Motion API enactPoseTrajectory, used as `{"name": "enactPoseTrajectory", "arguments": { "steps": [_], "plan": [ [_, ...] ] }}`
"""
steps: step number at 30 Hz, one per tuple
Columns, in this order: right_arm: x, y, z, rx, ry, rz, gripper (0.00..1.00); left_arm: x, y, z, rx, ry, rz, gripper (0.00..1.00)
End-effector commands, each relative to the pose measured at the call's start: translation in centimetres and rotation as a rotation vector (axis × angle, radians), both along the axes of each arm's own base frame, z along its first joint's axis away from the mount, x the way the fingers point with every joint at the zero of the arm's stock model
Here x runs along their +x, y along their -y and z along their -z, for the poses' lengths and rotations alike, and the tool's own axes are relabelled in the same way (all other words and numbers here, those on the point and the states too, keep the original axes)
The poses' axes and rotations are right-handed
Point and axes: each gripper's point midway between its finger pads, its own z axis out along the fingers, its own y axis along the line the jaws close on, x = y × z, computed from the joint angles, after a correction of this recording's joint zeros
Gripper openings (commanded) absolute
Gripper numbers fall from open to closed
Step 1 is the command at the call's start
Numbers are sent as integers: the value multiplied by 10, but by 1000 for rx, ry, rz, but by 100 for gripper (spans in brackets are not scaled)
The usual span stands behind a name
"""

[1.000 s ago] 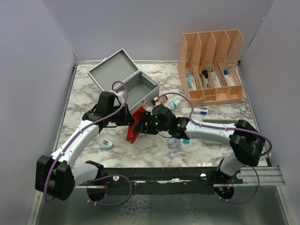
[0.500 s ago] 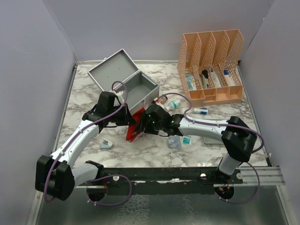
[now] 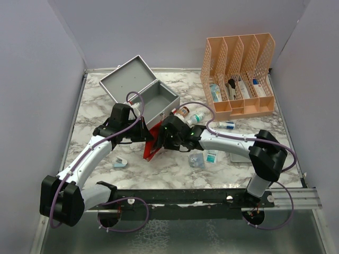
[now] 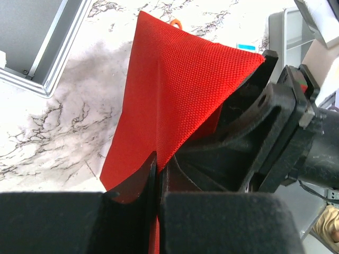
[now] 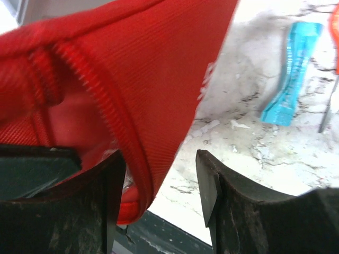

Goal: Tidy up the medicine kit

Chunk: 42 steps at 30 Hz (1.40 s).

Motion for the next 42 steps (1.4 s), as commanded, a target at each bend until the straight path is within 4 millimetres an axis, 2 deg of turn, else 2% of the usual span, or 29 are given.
{"name": "enactPoseTrajectory", "arguments": {
  "steps": [1,6,9,13,17,21,25,27,30,33,36,38,42],
  "plan": [
    [-20,-22,-27,100,39,-184,58,4,7,-12,-34,32,21,0],
    [-30,-20,-14,65,6,-188,66,4,7,-11,-35,27,19,0],
    [-30,-16,1,9,-23,-163,67,4,8,-12,-37,31,18,0],
    [-24,-4,7,-59,-32,-85,63,4,8,-12,-36,33,20,0],
    [-18,-3,-17,-20,26,-66,63,4,7,-9,-31,27,18,0],
    [-17,-6,-61,112,120,-83,66,4,6,-5,-22,23,16,0],
    [-17,6,-82,156,176,-58,68,4,5,-1,-11,21,16,0],
    [-15,18,-86,144,205,-30,68,4,4,0,-6,21,13,0],
    [-11,45,-79,64,236,33,68,4,3,1,-1,21,13,0],
    [-6,91,-58,-108,253,137,65,3,2,3,6,22,11,0],
    [-7,139,-39,-294,243,218,61,3,0,5,14,18,7,0],
    [-12,163,-29,-374,228,240,58,4,0,6,15,15,7,0],
    [-19,183,-8,-438,172,204,57,4,1,8,18,8,8,0]
  ]
}}
